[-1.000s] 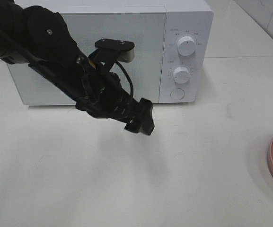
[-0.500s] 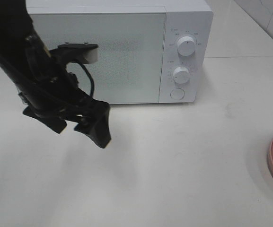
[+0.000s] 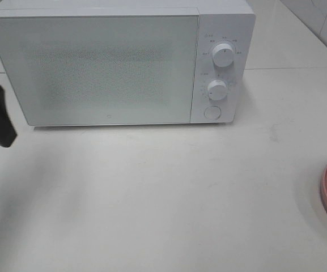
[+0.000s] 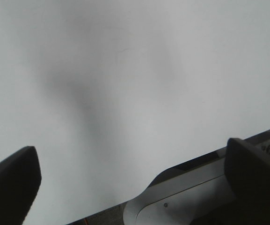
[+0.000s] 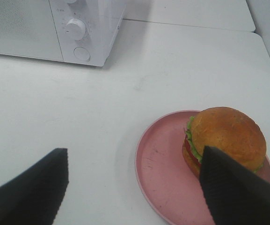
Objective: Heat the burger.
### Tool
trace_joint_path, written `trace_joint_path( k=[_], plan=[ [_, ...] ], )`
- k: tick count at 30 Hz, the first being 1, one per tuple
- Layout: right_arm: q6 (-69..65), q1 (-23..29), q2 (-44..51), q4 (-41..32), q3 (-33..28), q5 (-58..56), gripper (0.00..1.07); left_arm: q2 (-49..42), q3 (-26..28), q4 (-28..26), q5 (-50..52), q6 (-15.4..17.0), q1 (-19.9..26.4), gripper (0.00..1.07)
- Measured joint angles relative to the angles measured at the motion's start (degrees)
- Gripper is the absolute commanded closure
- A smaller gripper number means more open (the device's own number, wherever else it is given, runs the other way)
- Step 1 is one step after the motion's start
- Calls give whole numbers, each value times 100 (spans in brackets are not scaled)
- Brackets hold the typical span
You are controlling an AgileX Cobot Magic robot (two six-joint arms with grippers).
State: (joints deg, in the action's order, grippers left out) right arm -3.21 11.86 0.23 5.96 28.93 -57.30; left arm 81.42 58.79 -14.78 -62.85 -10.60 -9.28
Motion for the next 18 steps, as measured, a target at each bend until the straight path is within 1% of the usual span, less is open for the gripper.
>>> trace_joint_path(
  k=[1, 2, 3, 4, 5, 6, 7, 8, 9, 10, 11, 12, 13, 15, 16, 17, 18],
  plan=[
    [0, 0, 0, 0, 0, 0, 32, -143, -138, 40, -6, 0, 143, 6],
    [0, 0, 0, 0, 0, 0, 32, -498, -378, 74, -23, 0, 533, 6],
    [0, 0, 0, 0, 0, 0, 32, -498, -378, 74, -23, 0, 533, 6],
    [0, 0, 0, 0, 0, 0, 32, -676, -504, 103, -29, -6, 722, 6],
    [0, 0, 0, 0, 0, 0, 32, -1003, -728, 178, -34, -6, 1031, 6],
    [0, 0, 0, 0, 0, 0, 32, -1003, -728, 178, -34, -6, 1031, 6],
    [0, 0, 0, 0, 0, 0, 32, -1341, -940, 218, -34, -6, 1261, 6],
    [0, 0, 0, 0, 0, 0, 32, -1341, -940, 218, -34, -6, 1261, 6],
    [0, 0, 0, 0, 0, 0, 32, -1530, -1026, 223, -34, -6, 1335, 6],
    [0, 0, 0, 0, 0, 0, 32, -1914, -1186, 229, -34, -6, 1398, 6],
    [0, 0, 0, 0, 0, 0, 32, -1914, -1186, 229, -34, -6, 1398, 6],
    [0, 0, 0, 0, 0, 0, 32, -2286, -1369, 241, -40, -6, 1415, 6],
    [0, 0, 0, 0, 0, 0, 32, -2286, -1369, 241, -40, -6, 1415, 6],
    [0, 0, 0, 0, 0, 0, 32, -2871, -1679, 246, -46, -6, 1415, 6],
    [0, 0, 0, 0, 0, 0, 32, -2871, -1679, 246, -46, -6, 1415, 6],
    [0, 0, 0, 0, 0, 0, 32, -3088, -1805, 246, -34, -6, 1415, 6],
    [0, 0, 0, 0, 0, 0, 32, -3495, -2057, 246, 23, -6, 1415, 6]
  ],
)
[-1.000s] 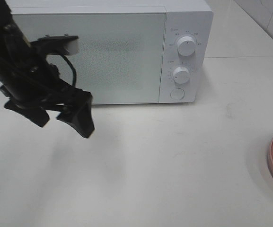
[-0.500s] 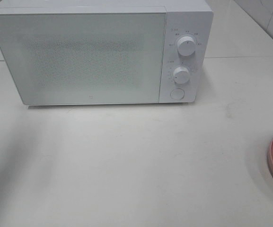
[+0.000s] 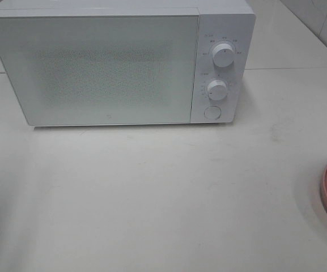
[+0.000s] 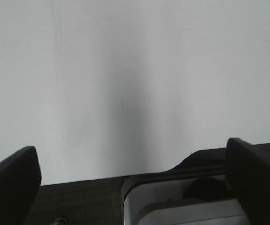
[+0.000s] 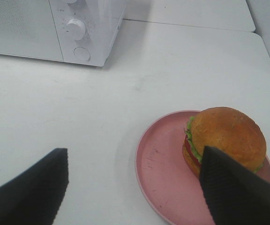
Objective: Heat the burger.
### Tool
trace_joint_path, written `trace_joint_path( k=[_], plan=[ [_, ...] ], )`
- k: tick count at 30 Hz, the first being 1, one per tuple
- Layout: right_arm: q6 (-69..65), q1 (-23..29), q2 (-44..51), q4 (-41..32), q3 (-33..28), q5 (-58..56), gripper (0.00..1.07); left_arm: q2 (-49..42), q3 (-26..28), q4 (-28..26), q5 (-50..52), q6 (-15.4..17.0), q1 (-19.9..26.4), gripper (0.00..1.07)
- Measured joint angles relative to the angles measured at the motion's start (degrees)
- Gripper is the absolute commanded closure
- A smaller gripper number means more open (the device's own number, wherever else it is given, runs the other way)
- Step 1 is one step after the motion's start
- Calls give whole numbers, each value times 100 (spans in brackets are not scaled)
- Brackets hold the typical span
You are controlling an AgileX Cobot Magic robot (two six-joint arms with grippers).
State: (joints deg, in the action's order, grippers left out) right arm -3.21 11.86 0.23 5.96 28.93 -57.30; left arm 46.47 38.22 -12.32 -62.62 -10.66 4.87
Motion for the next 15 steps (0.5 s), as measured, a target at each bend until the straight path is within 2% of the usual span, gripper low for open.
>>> trace_joint_path(
  k=[2, 3, 4, 6, 7, 8, 9, 13, 15],
  plan=[
    [0, 0, 0, 0, 0, 0, 32, -235, -109, 6, 29, 0, 0, 6],
    [0, 0, 0, 0, 0, 0, 32, -733, -355, 11, 40, 0, 0, 6],
    [0, 0, 0, 0, 0, 0, 32, -733, -355, 11, 40, 0, 0, 6],
    [0, 0, 0, 0, 0, 0, 32, -1432, -659, 11, 23, 0, 0, 6],
    [0, 0, 0, 0, 0, 0, 32, -1432, -659, 11, 23, 0, 0, 6],
    [0, 0, 0, 0, 0, 0, 32, -1994, -785, 40, 17, 0, 0, 6],
    [0, 0, 0, 0, 0, 0, 32, -1994, -785, 40, 17, 0, 0, 6],
    [0, 0, 0, 0, 0, 0, 32, -3214, -825, 103, 23, 6, 0, 6],
    [0, 0, 0, 0, 0, 0, 32, -3398, -825, 103, 23, 6, 0, 6]
  ],
)
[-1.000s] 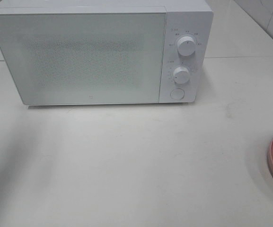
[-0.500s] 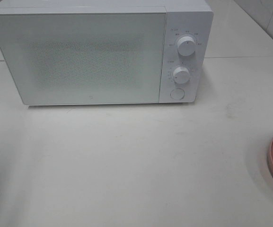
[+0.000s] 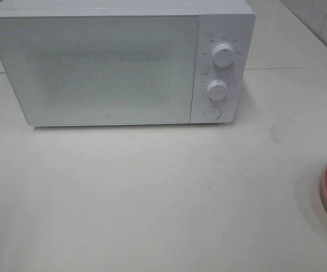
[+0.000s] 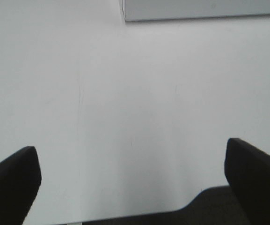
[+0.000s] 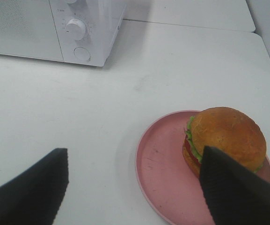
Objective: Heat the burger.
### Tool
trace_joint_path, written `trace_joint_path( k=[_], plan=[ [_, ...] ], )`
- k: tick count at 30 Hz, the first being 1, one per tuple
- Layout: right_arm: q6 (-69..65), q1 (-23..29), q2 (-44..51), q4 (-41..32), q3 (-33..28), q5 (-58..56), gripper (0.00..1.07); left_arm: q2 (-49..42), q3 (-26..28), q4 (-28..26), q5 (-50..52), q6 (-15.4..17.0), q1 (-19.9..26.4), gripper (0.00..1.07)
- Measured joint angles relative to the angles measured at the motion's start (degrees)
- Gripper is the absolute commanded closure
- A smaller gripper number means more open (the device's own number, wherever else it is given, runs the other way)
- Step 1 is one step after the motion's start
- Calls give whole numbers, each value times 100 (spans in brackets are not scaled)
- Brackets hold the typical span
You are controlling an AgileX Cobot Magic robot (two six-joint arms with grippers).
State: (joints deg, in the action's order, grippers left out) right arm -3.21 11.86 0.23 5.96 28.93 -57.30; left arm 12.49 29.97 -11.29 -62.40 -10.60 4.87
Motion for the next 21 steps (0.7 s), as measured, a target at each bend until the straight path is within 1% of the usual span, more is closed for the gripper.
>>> trace_joint_path(
  k=[1, 2, 4, 5, 7, 21],
  plan=[
    [0, 0, 0, 0, 0, 0, 32, -418, 0, 0, 0, 0, 0, 6],
    [0, 0, 0, 0, 0, 0, 32, -418, 0, 0, 0, 0, 0, 6],
    [0, 0, 0, 0, 0, 0, 32, -917, 0, 11, 0, 0, 0, 6],
    [0, 0, 0, 0, 0, 0, 32, -917, 0, 11, 0, 0, 0, 6],
    [0, 0, 0, 0, 0, 0, 32, -1232, 0, 52, 0, 0, 0, 6],
    [0, 0, 0, 0, 0, 0, 32, -1278, -11, 103, 0, 0, 0, 6]
  ],
)
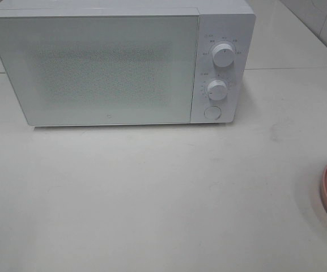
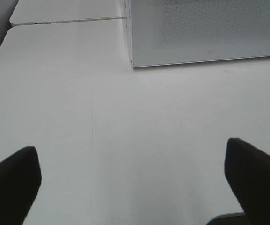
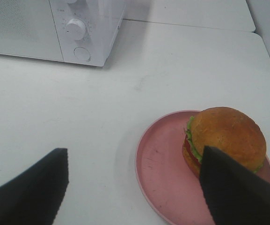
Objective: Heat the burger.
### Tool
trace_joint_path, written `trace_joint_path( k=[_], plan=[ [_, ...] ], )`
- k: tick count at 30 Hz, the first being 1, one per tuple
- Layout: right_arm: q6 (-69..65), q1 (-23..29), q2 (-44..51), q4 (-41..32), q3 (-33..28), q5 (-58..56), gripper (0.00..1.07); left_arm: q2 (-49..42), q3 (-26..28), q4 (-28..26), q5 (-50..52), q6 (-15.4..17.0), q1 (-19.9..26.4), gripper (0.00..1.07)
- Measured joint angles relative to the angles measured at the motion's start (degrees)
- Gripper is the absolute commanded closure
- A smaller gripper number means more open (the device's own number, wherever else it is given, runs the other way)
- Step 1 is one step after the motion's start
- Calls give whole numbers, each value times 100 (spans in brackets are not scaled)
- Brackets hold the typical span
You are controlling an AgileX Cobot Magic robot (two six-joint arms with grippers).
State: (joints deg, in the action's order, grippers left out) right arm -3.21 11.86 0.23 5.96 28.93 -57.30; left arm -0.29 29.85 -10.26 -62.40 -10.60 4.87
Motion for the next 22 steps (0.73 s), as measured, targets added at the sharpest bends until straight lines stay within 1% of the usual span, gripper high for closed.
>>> trace_joint_path(
  k=[22],
  plan=[
    [0, 0, 0, 0, 0, 0, 32, 0, 0, 0, 0, 0, 0, 6]
  ],
)
